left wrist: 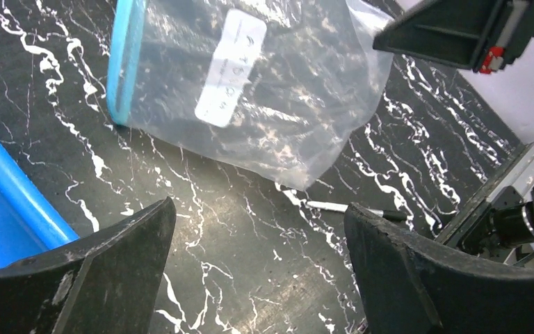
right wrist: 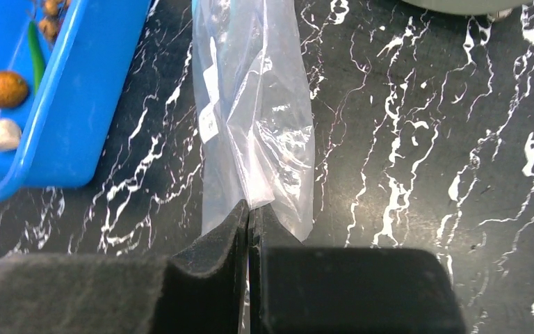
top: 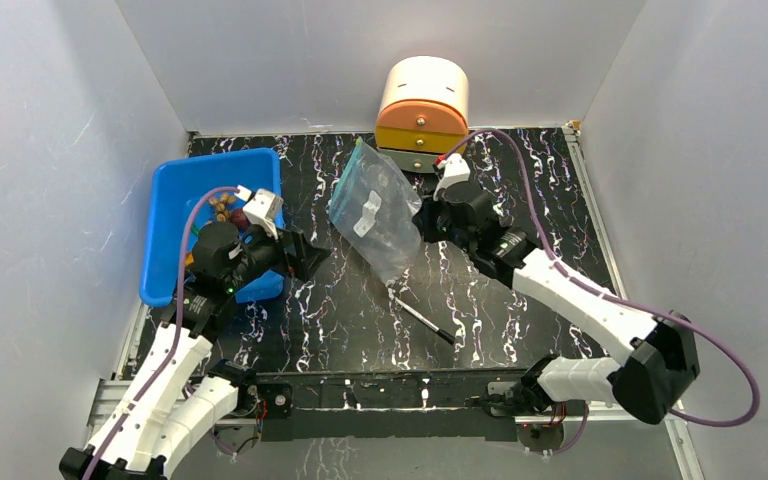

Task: Place the food in the zip-top bag and seal the zipper
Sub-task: Pick up the zipper food storage bag at the center of the board.

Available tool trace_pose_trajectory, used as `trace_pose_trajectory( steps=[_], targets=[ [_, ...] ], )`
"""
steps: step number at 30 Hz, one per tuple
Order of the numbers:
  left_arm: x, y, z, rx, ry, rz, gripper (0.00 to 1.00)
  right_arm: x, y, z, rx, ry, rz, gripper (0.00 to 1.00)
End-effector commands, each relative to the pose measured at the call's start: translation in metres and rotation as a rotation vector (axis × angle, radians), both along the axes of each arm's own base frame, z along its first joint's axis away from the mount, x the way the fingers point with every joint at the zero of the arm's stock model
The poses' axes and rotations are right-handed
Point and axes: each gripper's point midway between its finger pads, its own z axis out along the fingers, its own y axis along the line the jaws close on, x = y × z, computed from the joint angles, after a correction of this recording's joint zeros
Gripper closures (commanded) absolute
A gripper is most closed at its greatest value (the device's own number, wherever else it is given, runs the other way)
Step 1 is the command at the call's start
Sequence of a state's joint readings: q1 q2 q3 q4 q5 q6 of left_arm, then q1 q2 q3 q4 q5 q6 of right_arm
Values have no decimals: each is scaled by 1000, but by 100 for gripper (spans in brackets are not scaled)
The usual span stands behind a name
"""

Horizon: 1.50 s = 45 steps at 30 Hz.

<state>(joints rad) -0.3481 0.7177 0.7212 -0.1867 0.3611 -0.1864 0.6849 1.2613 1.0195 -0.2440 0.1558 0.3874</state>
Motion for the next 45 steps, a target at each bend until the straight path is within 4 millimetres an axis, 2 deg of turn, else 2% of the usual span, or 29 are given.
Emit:
trace_pose_trajectory(
  steps=[1,5,9,13,20,23,25,27,29,30,31,33,36,41,43,45],
  targets=[
    [0,-5,37,-84,-10,14,11,-16,-6,54,-55,-152,137,100],
    [-14,-18,54,-153,34,-65,12,-38,-11,92,12,-225,189,100],
    [-17,-17,57,-172,34,-53,13,-68,-12,128,97,-300,282,100],
    [-18,-15,44,-170,66,-39,14,-90,-12,143,172,-305,337,100],
    [-43,-35,49,-200,-23,-254,13,-137,2,157,275,-291,549,100],
    [-37,-22,44,-144,-25,-172,14,-160,1,155,239,-305,674,100],
    [-18,11,45,-100,-41,72,18,-175,-3,162,227,-337,735,100],
    [-17,19,48,-102,-86,118,14,-184,-8,169,205,-378,771,100],
    [-27,4,49,-110,-73,6,10,-189,-10,174,205,-400,782,100],
    [-35,-11,49,-119,-60,-104,10,-193,-10,176,217,-419,797,100],
    [-45,-24,50,-138,-48,-213,11,-192,-11,180,237,-443,783,100],
    [-52,-32,54,-169,-41,-280,14,-195,-11,181,264,-464,785,100],
    [-60,-37,62,-211,-71,-324,23,-194,-8,178,267,-455,794,100],
    [-67,-39,71,-235,-98,-353,54,-183,-9,176,244,-457,746,100],
    [-66,-38,70,-240,-91,-342,67,-168,-14,173,215,-465,665,100],
    [-64,-37,67,-243,-87,-324,87,-143,-26,163,165,-456,521,100]
  ],
)
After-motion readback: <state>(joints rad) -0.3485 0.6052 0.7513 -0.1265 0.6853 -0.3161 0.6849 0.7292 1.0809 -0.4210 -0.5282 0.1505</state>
